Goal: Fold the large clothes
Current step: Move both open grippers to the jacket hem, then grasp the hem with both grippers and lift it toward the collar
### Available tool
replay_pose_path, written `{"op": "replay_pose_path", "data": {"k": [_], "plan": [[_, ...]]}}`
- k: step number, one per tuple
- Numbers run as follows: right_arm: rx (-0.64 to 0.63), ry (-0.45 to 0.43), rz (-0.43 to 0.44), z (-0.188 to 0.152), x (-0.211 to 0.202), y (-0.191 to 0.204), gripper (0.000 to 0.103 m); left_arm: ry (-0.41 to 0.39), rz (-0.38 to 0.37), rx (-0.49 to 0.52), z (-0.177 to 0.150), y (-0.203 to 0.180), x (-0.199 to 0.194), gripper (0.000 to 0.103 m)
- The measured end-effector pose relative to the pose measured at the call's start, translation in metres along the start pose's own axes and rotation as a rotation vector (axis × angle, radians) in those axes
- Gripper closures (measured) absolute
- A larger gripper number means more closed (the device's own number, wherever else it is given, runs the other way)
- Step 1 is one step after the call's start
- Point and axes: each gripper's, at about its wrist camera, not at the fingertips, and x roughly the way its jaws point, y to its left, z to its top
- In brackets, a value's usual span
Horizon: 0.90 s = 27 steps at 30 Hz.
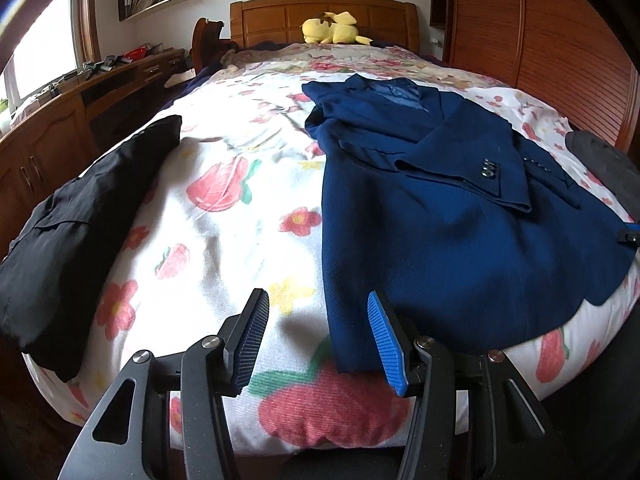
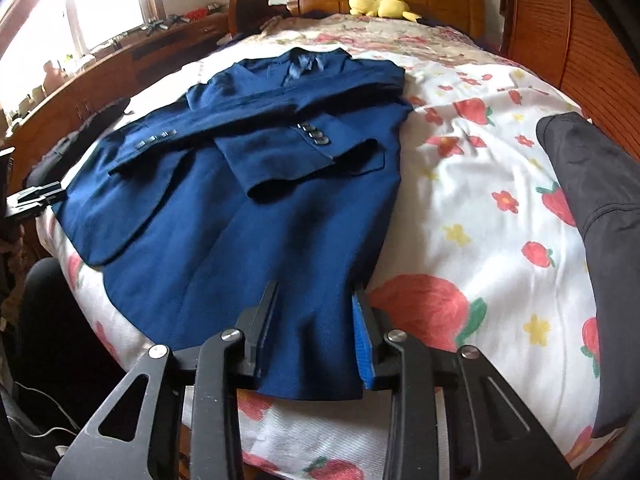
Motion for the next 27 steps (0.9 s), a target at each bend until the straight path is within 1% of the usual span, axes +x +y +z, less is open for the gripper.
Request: {"op": "replay_pose_path", "data": {"k": [3,7,12,13,14,17,20,24,26,27], "plan": [[0.014,0.027,-0.023,-0.004,0.007,-0.005,0.068,0.0,-0.006,0.001,-0.001,-0.002,0.0,0.05],[0.046,0.026,-0.008,-0.007,0.009,-0.012,0.068,-0.001,-0.015,0.004,-0.003,-0.005,-0.001,0.05],[0.021,0.03,-0.014,-0.006,0.009,-0.008,0.068,0.002,-0.032,-0.011,-0.005,-0.005,-0.001,0.05],[0.014,0.029,-0.013,-0.006,0.009,-0.008,0.07,0.002,-0.037,-0.017,-0.005,-0.004,-0.001,0.05],[0.009,0.026,-0.01,-0.006,0.008,-0.007,0.074,0.002,-0.043,-0.022,-0.005,-0.004,-0.001,0.05],[0.001,0.006,-0.009,-0.006,0.005,-0.007,0.082,0.005,-0.095,-0.034,-0.007,-0.005,-0.002,0.05],[0.015,0.001,-0.003,-0.007,0.006,-0.009,0.082,-0.005,-0.114,-0.011,-0.01,-0.009,-0.004,0.05],[0.039,0.014,-0.005,-0.008,0.009,-0.013,0.082,0.0,-0.119,-0.009,-0.009,-0.008,-0.003,0.05],[0.056,0.02,0.006,-0.007,0.01,-0.016,0.082,0.002,-0.125,-0.016,-0.008,-0.005,-0.002,0.055],[0.06,0.023,0.008,-0.007,0.01,-0.017,0.082,0.002,-0.126,-0.018,-0.007,-0.004,-0.001,0.06]]}}
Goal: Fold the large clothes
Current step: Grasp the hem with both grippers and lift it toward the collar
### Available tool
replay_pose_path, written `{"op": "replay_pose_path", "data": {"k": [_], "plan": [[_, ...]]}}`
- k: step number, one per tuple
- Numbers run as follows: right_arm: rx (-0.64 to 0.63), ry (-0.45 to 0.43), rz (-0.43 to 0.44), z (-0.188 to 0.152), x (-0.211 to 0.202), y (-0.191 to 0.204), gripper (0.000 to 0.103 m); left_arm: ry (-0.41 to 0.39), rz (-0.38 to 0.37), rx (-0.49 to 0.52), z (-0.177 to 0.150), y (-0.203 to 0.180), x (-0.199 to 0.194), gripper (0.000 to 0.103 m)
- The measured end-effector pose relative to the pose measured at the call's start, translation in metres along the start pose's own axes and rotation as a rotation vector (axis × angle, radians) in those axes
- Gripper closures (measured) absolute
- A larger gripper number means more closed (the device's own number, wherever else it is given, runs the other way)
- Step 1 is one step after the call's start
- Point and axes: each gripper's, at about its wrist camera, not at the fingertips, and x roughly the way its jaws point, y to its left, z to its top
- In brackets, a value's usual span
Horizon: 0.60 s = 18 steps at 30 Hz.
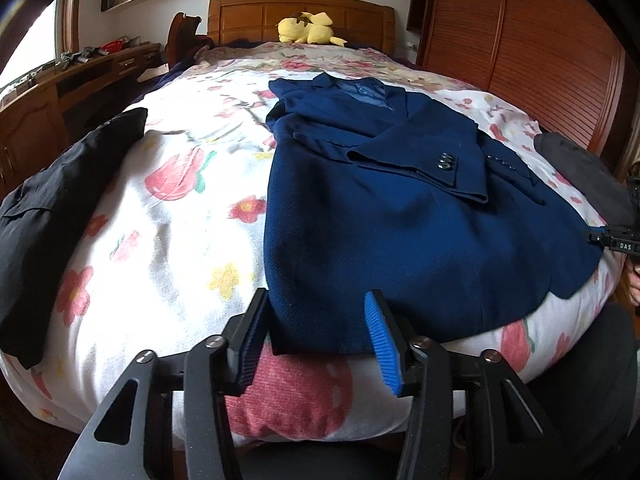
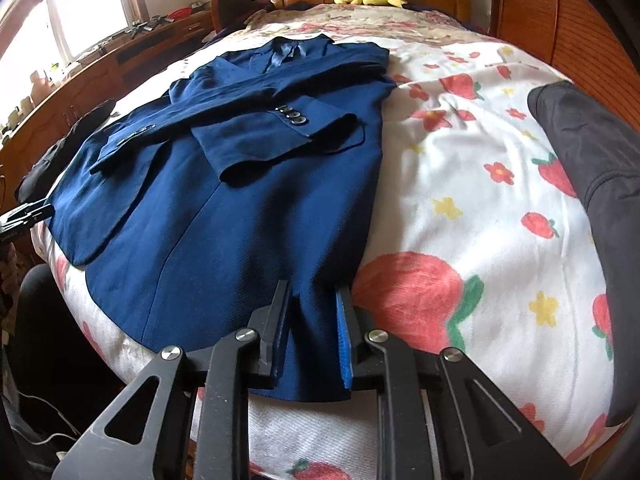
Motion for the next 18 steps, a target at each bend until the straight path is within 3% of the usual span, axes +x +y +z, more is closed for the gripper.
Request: {"op": "replay_pose_path", "data": {"k": [1,3,5,8,14,18], "plan": [[0.003,0.003,0.001,0.001,0.0,0.0,0.082,-0.001,0.001,-0.002,0.001,0.0,0.001,0.063],[0.002,0.008,0.0,0.001,0.001,0.0,0.082,-0.002,0.003,-0.01,0.002,0.001,0.001,0.089],[-0.012,0.001,-0.009,0.003,0.0,0.003,0.083,-0.009,-0.005,-0.019,0.004,0.002,-0.003,0.097],[-0.037,-0.029,0.004,0.007,-0.007,0.006,0.098,-0.071,-0.007,-0.001,0.016,-0.001,-0.022,0.098],[-0.033,-0.186,0.033,0.034,-0.05,0.015,0.1,-0.214,-0.002,0.026,0.056,-0.017,-0.075,0.099],[-0.015,-0.314,0.047,0.07,-0.091,0.024,0.1,-0.31,-0.011,0.051,0.094,-0.036,-0.107,0.099]]}}
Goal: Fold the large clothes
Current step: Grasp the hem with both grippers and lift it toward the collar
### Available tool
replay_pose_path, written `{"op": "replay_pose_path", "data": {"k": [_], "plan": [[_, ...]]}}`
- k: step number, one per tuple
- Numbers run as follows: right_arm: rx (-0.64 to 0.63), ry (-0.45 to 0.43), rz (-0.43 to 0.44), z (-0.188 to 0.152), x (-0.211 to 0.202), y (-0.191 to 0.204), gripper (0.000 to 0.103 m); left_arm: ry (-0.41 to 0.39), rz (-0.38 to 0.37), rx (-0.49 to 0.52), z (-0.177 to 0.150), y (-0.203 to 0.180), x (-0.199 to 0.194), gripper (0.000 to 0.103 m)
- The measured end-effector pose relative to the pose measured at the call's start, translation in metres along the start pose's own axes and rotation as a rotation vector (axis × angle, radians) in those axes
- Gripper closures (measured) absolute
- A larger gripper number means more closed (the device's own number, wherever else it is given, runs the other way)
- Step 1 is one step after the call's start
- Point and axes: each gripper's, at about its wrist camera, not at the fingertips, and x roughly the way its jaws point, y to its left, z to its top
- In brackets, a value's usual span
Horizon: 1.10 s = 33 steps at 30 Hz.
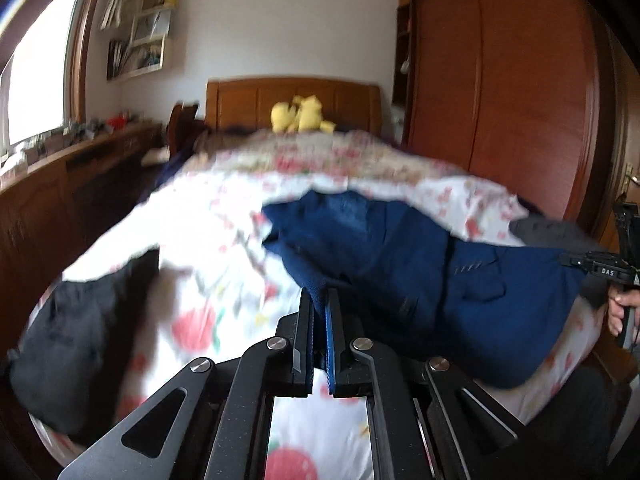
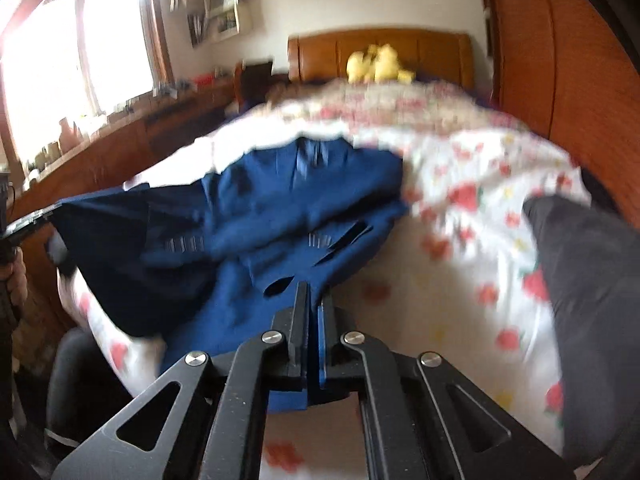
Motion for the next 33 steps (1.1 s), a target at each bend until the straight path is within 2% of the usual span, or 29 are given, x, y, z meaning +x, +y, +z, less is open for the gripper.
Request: {"op": "replay_pose_path", "data": {"k": [6,10,18,22,24,27,33], "plan": [[-0.033,-0.153,-0.017,0.068,-0.04,0.023,0.1,-0.148,-0.015,0.033,0.07,-0.027,-0.039,0.099],[-0.084,-0.252,-0.024,0.106,-0.087,0.042,0.1,-0.239,0.0,0.062,0.108,-0.037,-0.078,0.099],[-0.139,-0.376,-0.048,0.127,-0.184,0.062,0.1,-0.371,0.0,0.079,0.138,-0.045,-0.164,0.099],[-0.15,-0.415,-0.072,0.129,-0.223,0.063,0.1,-0.394,0.012,0.095,0.139,-0.047,-0.185,0.099],[-0.151,-0.4,-0.086,0.13,-0.224,0.059,0.1,-0.367,0.014,0.095,0.131,-0.045,-0.168,0.099],[-0.151,-0.324,-0.123,0.13,-0.195,0.049,0.1,-0.296,0.038,0.102,0.121,-0.046,-0.13,0.099],[-0.129,-0.139,-0.149,0.121,-0.084,0.021,0.1,-0.112,0.073,0.079,0.097,-0.029,-0.018,0.099]]}}
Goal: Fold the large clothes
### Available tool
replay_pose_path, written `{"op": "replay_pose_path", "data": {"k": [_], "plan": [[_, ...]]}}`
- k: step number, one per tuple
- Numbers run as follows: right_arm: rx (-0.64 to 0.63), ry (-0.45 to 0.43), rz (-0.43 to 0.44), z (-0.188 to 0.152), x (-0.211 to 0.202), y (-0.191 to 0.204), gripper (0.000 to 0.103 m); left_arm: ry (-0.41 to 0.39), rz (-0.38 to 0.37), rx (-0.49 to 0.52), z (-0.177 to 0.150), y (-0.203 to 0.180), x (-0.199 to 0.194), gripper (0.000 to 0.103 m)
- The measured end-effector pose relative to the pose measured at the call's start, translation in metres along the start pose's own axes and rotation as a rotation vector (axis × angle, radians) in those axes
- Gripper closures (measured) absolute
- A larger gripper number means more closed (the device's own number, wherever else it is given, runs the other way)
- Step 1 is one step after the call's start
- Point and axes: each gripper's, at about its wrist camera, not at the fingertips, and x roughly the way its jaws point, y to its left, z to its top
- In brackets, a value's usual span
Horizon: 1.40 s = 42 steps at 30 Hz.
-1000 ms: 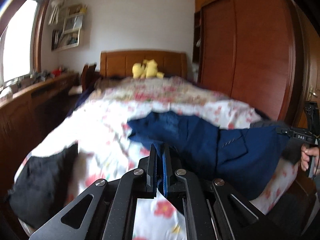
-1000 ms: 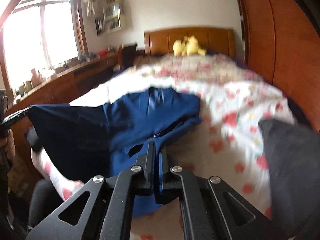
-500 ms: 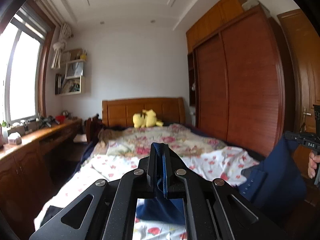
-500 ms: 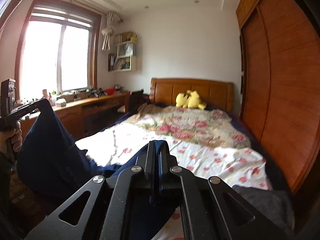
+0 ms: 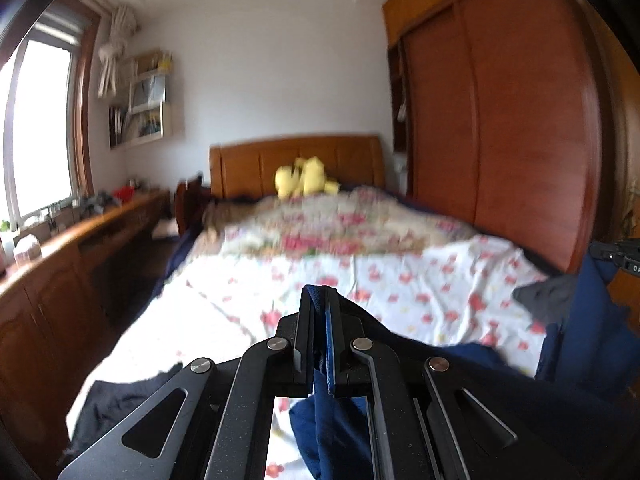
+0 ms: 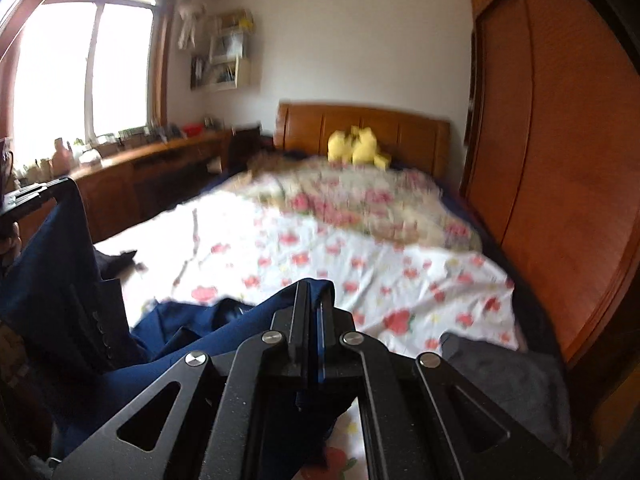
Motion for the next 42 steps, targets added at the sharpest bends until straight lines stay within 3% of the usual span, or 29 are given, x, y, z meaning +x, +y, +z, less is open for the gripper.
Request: {"op": "replay_pose_path", "data": {"k": [6,11,12,13,14,18,20,26,29,39,42], "plan": [[0.03,0.119,-0.014,-0.021,0.095,-0.013,0.1,0.123,-0.002,-0.021,-0.018,0.006,0.076,0.098],[-0.014,0.199,-0.042,-0.047,0.135,-0.015,0.097,0.182,0.039,0.033,-0.024,0.002,0.104,0.096],[-0.023,0.205,-0.049,-0.05,0.14,-0.015,0.093,0.183,0.05,0.041,-0.027,0.0,0.107,0.092],[-0.025,0.209,-0.054,-0.055,0.144,-0.014,0.08,0.184,0.051,0.045,-0.022,-0.002,0.116,0.089],[-0.025,0.21,-0.058,-0.057,0.146,-0.015,0.069,0.184,0.051,0.046,-0.015,-0.009,0.121,0.08],[-0.054,0.182,-0.086,-0.066,0.148,-0.008,0.043,0.148,0.039,0.04,-0.032,-0.016,0.11,0.053],[-0.074,0.157,-0.109,-0.068,0.145,-0.002,0.027,0.137,0.031,0.035,-0.048,-0.016,0.109,0.048],[-0.083,0.132,-0.079,-0.079,0.133,0.017,0.026,0.107,-0.027,-0.011,-0.078,-0.014,0.105,0.044],[-0.093,0.172,-0.005,-0.093,0.136,0.034,0.026,0.113,-0.06,-0.02,-0.091,-0.014,0.108,0.044],[-0.167,0.32,0.095,-0.151,0.151,0.088,0.026,0.134,-0.119,0.02,-0.112,-0.013,0.113,0.044],[-0.195,0.382,0.086,-0.166,0.16,0.093,0.034,0.139,-0.124,0.025,-0.113,-0.011,0.114,0.044]]}}
